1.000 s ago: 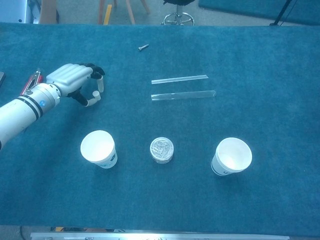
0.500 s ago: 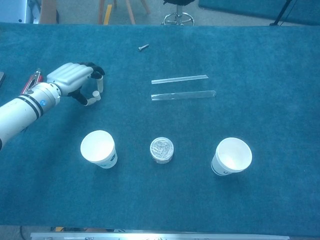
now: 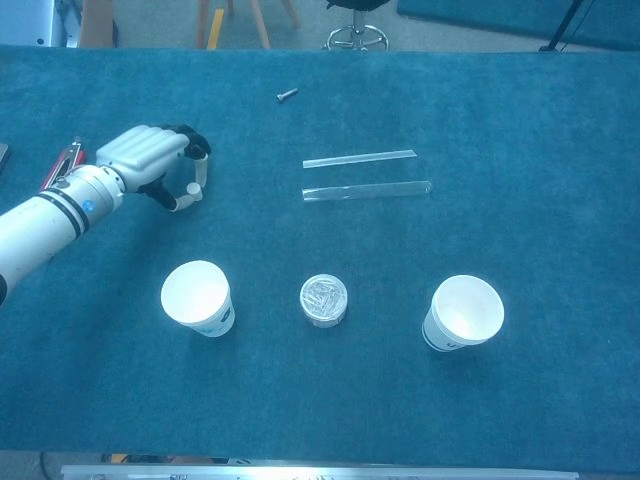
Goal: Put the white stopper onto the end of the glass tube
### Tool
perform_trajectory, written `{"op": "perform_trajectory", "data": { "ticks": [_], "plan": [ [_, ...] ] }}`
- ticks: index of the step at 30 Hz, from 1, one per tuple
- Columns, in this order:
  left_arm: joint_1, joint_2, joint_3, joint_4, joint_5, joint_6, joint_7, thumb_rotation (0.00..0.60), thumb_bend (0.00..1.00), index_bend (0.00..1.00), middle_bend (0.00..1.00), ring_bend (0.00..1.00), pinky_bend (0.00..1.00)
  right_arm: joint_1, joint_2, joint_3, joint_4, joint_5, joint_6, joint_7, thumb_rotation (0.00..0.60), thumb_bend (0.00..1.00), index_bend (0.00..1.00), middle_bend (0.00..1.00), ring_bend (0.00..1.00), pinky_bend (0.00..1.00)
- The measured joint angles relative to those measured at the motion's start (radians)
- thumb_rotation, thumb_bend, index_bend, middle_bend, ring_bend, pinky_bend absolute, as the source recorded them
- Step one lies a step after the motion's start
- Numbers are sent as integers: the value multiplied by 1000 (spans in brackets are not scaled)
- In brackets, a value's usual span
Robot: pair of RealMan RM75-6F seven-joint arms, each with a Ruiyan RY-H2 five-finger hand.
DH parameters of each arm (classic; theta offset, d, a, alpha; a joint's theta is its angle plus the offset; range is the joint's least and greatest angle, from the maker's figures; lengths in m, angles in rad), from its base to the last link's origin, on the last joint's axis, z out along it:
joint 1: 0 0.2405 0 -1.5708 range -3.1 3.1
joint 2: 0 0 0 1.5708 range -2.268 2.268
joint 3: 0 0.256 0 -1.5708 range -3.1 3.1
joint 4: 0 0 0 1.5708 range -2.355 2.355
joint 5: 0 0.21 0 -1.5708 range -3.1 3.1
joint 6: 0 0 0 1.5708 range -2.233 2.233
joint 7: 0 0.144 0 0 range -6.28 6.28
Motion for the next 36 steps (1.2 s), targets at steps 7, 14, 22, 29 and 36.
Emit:
{"op": "perform_trajectory", "data": {
  "ticks": [7,14,22,29,36],
  "plan": [
    [16,79,-23,-95,-10,8,-64,600,339,509,209,79,59,25,0,4,5,8,-41,-28,600,249,254,72,0,136],
    [43,180,-35,-217,-15,52,-73,600,339,509,209,78,59,92,-1,22,1,28,-130,-86,600,249,301,86,0,136],
    [76,292,-32,-370,0,117,-44,600,338,509,209,78,59,232,-28,64,-23,117,-297,-187,600,249,382,105,0,136],
    [108,377,-23,-483,29,187,-12,600,338,509,208,78,59,337,-109,90,-15,228,-371,-319,600,199,428,119,0,136],
    [129,424,-19,-551,54,227,9,600,339,508,208,78,59,422,-226,91,23,325,-404,-469,600,187,476,119,0,136]
  ]
}}
